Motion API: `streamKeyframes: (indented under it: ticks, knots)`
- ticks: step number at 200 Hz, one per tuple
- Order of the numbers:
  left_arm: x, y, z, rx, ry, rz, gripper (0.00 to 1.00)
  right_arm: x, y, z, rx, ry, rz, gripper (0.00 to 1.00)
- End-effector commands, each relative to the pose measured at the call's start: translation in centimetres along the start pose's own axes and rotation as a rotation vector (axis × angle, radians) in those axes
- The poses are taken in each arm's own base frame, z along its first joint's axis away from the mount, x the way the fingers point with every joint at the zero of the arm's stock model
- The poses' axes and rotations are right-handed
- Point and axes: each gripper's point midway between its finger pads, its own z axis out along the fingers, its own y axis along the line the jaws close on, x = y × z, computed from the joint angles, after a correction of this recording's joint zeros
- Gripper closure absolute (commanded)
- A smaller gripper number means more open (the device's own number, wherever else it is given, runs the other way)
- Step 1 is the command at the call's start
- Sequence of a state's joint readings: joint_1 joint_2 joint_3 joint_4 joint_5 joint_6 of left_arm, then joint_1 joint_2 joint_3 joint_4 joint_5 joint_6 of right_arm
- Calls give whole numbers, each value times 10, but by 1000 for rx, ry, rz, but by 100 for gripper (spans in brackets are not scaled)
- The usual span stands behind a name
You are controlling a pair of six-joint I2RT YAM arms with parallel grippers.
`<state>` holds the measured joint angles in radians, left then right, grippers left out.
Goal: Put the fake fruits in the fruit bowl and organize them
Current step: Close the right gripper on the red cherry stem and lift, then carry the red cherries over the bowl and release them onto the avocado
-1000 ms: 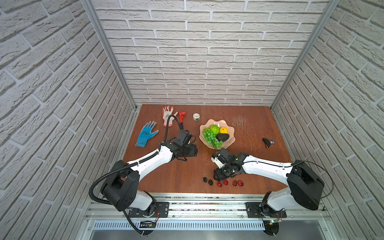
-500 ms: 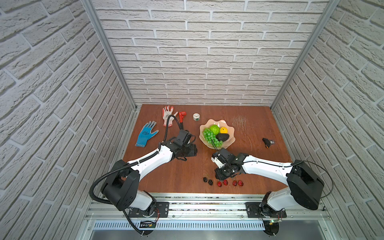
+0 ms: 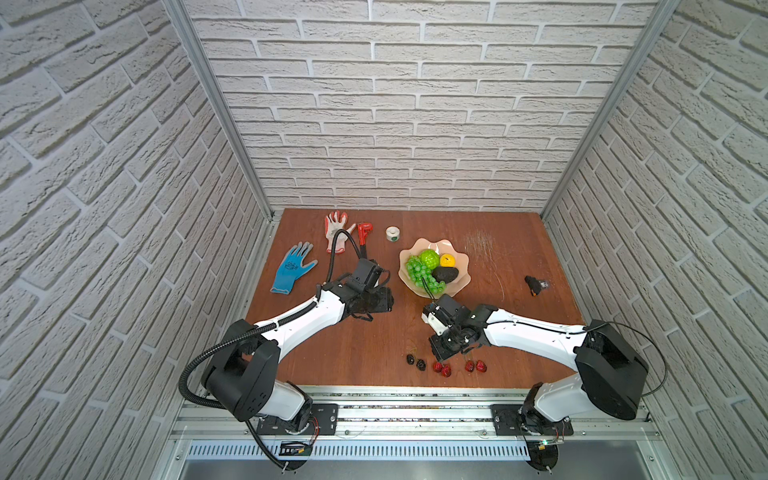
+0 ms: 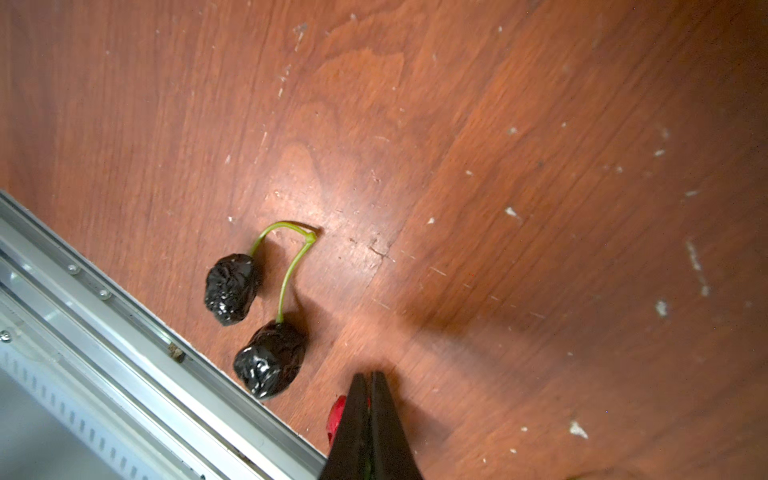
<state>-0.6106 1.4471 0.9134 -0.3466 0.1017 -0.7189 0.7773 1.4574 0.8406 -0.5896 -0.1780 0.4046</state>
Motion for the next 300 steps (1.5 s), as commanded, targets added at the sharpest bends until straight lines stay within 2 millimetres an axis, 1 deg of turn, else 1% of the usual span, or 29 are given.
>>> streamKeyframes:
  ticks: [1, 16, 30, 52, 66, 81, 93, 118, 142, 165, 187, 201, 229, 248, 278, 300]
  knots:
    - [-14, -4, -6, 5, -34, -7, 40, -21, 5, -32, -22, -81, -6, 94]
    - [-16, -2, -8, -6, -39, -8, 40, -36, 0, -53, -14, -132, 1, 94]
    - [-18, 1, -11, -18, -40, -15, 40, -57, -9, -78, 11, -189, 9, 94]
    - [-22, 3, -17, -25, -67, -23, 40, -99, -22, -116, 12, -298, 12, 94]
    - [-24, 3, -19, -21, -87, -33, 40, -130, -38, -135, 50, -374, 20, 94]
    - [-25, 3, -22, -15, -88, -36, 40, -161, -52, -151, 68, -442, 40, 94]
    - [-24, 4, -24, -20, -82, -31, 40, -182, -61, -160, 73, -493, 66, 94]
    - [-25, 7, -31, -31, -91, -27, 40, -220, -85, -169, 99, -581, 127, 94]
    - [-27, 11, -37, -30, -108, -38, 40, -246, -102, -163, 111, -630, 156, 94]
    - [-27, 14, -38, -36, -104, -48, 40, -261, -116, -152, 93, -632, 195, 94]
    - [-28, 17, -37, -38, -102, -55, 40, -271, -118, -134, 59, -622, 214, 94]
    - [-29, 17, -35, -37, -101, -58, 40, -277, -116, -122, 18, -611, 208, 94]
    - [-29, 19, -32, -38, -92, -65, 40, -286, -117, -102, -38, -594, 226, 94]
    - [-29, 20, -32, -38, -90, -68, 40, -288, -118, -91, -64, -581, 247, 94]
    - [-29, 22, -31, -41, -88, -72, 40, -288, -124, -78, -54, -566, 264, 94]
    - [-30, 22, -32, -40, -88, -73, 40, -287, -129, -74, -29, -561, 265, 94]
